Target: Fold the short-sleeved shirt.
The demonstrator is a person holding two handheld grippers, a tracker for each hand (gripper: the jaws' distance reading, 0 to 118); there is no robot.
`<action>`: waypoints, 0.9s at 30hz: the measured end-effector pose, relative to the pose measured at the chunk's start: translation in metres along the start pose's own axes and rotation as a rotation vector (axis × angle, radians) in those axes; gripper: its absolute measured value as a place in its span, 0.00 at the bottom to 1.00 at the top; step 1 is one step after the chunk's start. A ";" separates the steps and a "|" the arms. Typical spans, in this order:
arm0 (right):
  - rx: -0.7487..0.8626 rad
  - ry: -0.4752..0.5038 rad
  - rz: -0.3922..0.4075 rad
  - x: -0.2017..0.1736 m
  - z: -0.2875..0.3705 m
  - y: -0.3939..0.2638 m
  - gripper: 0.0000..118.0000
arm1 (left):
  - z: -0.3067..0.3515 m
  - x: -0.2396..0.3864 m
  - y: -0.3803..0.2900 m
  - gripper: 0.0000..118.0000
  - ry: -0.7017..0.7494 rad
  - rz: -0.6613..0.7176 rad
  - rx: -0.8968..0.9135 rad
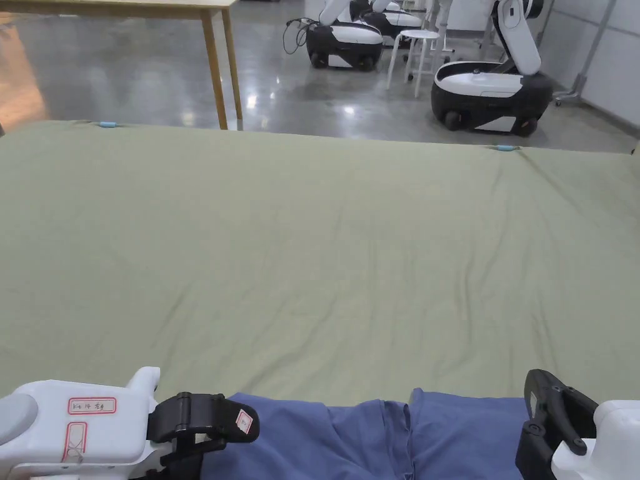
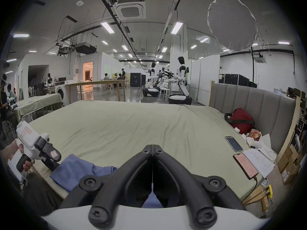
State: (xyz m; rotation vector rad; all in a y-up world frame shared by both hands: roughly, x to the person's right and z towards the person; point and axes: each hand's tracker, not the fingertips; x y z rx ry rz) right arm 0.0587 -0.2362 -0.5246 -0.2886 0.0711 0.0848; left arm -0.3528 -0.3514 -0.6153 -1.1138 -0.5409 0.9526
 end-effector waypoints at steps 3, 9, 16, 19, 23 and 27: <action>-0.003 -0.006 0.009 0.001 0.000 0.001 0.01 | -0.016 -0.006 0.004 0.86 -0.088 0.039 -0.020; 0.007 -0.028 0.006 0.010 0.008 0.004 0.01 | -0.020 -0.004 -0.001 0.09 0.017 0.042 0.021; 0.029 -0.032 0.011 0.013 0.005 0.011 0.01 | 0.084 0.016 -0.003 0.08 0.128 0.011 0.190; 0.036 -0.013 0.004 0.010 0.001 0.012 0.01 | 0.146 0.039 -0.010 0.08 0.269 -0.022 0.295; 0.039 0.022 0.001 0.001 -0.004 0.011 0.01 | 0.167 0.083 -0.016 0.08 0.425 -0.108 0.344; 0.047 0.047 0.001 -0.006 0.003 0.011 0.01 | 0.132 0.123 -0.018 0.08 0.464 -0.202 0.307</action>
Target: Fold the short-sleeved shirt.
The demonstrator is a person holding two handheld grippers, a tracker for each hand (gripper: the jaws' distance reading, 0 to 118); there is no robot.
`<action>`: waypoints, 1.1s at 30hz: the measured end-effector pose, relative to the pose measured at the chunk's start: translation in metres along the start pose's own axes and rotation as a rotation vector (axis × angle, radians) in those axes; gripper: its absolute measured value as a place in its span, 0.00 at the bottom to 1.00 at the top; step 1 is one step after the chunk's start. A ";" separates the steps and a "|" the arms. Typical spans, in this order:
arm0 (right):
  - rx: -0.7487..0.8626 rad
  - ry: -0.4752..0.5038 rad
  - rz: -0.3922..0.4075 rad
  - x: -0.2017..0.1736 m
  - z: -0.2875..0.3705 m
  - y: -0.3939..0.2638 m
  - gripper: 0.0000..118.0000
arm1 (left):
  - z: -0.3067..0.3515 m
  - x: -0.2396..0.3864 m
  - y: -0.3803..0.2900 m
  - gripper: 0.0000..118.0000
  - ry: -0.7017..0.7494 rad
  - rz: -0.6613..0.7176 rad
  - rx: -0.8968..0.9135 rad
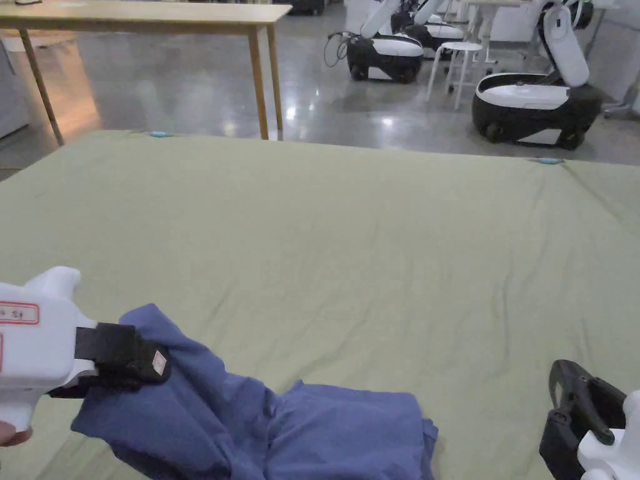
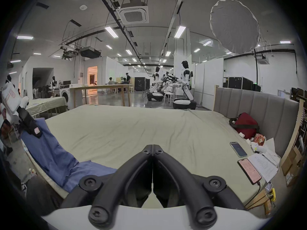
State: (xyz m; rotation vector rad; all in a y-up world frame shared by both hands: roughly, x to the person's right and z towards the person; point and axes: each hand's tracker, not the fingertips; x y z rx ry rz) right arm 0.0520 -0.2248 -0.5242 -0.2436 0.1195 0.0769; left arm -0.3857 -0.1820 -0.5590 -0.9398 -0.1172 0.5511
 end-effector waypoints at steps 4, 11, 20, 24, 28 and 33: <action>0.003 0.005 0.000 0.001 0.008 -0.002 0.01 | -0.025 0.054 -0.007 0.08 0.028 -0.068 -0.003; -0.010 -0.005 -0.025 0.014 0.010 -0.010 0.01 | -0.095 0.128 -0.033 0.08 0.040 -0.181 -0.090; -0.031 -0.083 -0.060 0.044 0.017 -0.015 0.01 | -0.176 0.155 -0.068 0.95 -0.011 -0.224 -0.215; -0.043 -0.106 -0.073 0.053 0.016 -0.017 0.01 | -0.142 0.142 -0.058 0.77 -0.103 -0.137 -0.123; -0.045 -0.111 -0.091 0.054 0.012 -0.017 0.01 | -0.128 0.110 -0.047 0.22 -0.258 -0.030 -0.115; -0.056 -0.093 -0.085 0.047 0.010 -0.018 0.01 | -0.158 0.095 -0.066 0.01 -0.399 0.022 -0.244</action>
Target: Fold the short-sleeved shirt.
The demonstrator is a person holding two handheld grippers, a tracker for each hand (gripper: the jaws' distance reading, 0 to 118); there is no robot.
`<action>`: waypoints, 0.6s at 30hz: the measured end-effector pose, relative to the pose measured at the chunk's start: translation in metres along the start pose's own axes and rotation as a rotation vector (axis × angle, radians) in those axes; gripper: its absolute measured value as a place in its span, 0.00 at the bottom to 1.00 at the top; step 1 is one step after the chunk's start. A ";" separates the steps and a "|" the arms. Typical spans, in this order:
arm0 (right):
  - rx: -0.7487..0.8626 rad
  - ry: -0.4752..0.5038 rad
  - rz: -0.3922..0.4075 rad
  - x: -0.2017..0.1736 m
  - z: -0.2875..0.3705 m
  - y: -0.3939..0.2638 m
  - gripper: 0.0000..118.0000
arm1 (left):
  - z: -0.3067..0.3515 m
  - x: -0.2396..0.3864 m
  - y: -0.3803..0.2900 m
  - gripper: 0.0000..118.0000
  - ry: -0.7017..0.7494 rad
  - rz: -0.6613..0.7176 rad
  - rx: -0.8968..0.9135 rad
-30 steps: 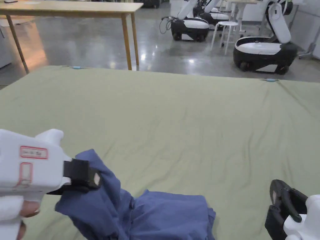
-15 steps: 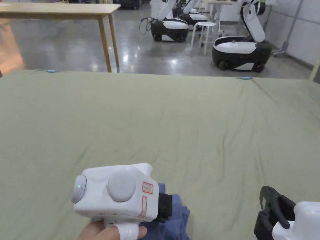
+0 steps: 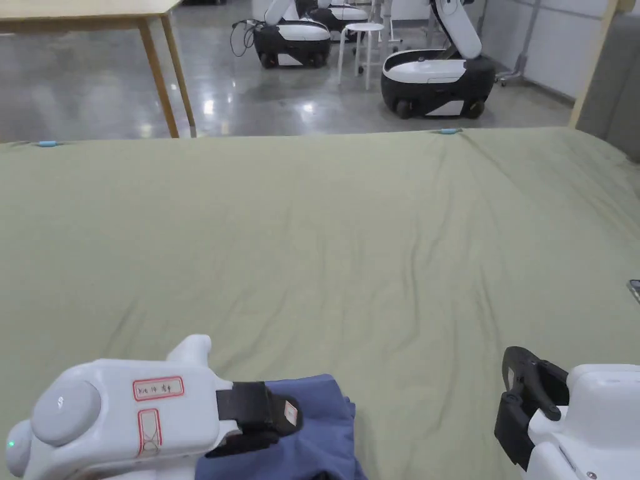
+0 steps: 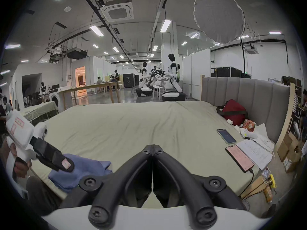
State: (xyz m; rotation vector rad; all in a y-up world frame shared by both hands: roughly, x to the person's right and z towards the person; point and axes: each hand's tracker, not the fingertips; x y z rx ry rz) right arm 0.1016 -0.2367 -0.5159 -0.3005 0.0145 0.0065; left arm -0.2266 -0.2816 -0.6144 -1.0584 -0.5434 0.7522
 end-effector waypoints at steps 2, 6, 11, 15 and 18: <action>-0.015 0.006 0.008 -0.003 -0.001 -0.002 0.01 | -0.025 -0.009 -0.009 0.01 -0.107 0.088 -0.081; -0.060 0.039 -0.001 -0.006 -0.004 -0.006 0.01 | -0.066 -0.035 -0.018 0.01 -0.019 -0.006 -0.089; -0.180 0.192 -0.022 -0.010 -0.020 -0.011 0.01 | -0.059 -0.042 -0.017 0.01 -0.071 0.042 -0.102; -0.358 0.525 -0.186 -0.017 -0.060 -0.011 0.01 | -0.007 -0.026 -0.003 0.01 -0.064 -0.070 -0.011; -0.510 0.801 -0.378 -0.032 -0.104 -0.022 0.01 | 0.040 -0.034 0.008 0.01 -0.010 -0.088 0.054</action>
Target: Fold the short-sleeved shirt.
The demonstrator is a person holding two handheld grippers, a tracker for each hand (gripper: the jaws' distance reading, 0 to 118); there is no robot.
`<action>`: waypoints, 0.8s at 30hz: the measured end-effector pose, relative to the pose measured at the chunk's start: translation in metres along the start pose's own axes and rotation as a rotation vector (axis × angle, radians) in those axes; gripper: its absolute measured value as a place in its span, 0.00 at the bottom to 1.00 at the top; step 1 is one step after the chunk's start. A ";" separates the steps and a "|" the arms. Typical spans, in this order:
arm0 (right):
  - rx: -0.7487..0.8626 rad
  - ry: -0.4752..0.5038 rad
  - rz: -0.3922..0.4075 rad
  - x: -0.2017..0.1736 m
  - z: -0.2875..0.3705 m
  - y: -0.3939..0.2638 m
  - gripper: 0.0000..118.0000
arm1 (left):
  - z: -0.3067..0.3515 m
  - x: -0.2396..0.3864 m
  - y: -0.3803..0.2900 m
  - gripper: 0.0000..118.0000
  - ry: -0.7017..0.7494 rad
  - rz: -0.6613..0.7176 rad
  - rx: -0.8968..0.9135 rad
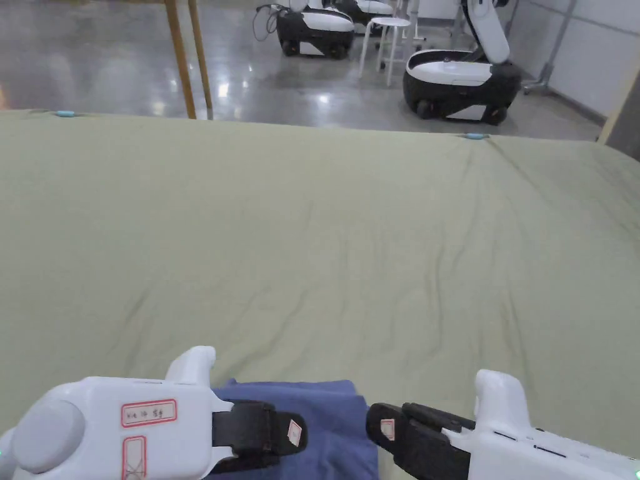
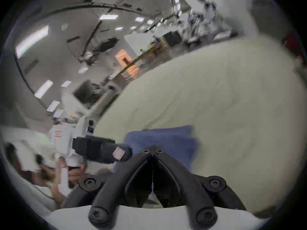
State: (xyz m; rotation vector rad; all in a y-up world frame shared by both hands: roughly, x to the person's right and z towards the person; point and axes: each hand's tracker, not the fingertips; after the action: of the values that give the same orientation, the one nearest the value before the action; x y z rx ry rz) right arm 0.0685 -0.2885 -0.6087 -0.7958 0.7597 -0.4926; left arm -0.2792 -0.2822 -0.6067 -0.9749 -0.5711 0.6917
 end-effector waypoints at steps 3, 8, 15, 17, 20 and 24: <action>-0.143 0.183 -0.068 0.022 -0.046 0.004 0.01 | 0.038 -0.016 0.009 0.01 0.092 -0.005 0.057; -0.299 0.236 -0.230 0.074 -0.091 -0.003 0.01 | 0.064 -0.055 0.018 0.01 0.165 0.038 0.043; -0.292 0.354 -0.390 0.109 -0.091 -0.015 0.01 | 0.036 -0.105 0.025 0.94 -0.044 0.117 -0.115; -0.292 0.358 -0.390 0.108 -0.092 -0.016 0.01 | 0.017 -0.115 0.026 0.98 -0.148 0.172 -0.153; -0.296 0.376 -0.414 0.111 -0.092 -0.016 0.01 | -0.008 -0.126 0.028 0.96 -0.140 0.234 -0.176; -0.301 0.364 -0.409 0.106 -0.090 -0.013 0.01 | -0.020 -0.115 0.032 0.54 -0.192 0.214 -0.166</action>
State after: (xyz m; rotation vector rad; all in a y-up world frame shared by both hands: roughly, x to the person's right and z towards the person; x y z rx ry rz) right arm 0.0662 -0.4055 -0.6841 -1.1704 1.0276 -0.9210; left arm -0.3490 -0.3667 -0.6583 -1.1428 -0.7070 0.9468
